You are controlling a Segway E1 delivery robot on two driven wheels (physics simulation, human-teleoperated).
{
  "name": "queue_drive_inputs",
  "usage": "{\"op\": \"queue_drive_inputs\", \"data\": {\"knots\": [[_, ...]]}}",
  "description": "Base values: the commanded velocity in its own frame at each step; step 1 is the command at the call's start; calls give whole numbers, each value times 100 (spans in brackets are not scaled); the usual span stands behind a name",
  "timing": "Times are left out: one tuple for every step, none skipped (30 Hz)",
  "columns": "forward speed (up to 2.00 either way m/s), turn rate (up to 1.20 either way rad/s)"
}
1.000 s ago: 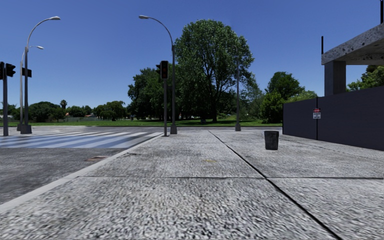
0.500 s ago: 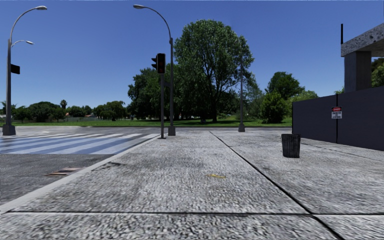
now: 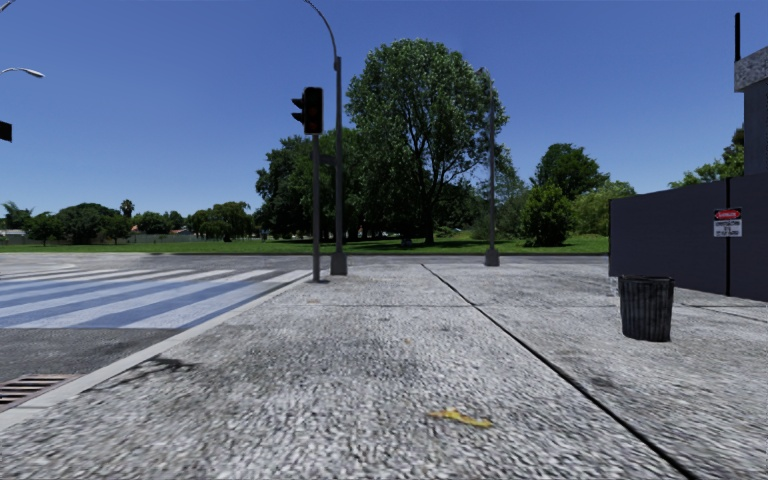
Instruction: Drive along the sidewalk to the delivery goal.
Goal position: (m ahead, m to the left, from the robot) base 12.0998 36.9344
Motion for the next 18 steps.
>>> {"op": "queue_drive_inputs", "data": {"knots": [[200, 0], [200, 0], [200, 0], [200, 0], [200, 0], [200, 0], [200, 0], [200, 0], [200, 0], [200, 0], [200, 0], [200, 0], [200, 0], [200, 0], [200, 0], [200, 0], [200, 0], [200, 0]]}}
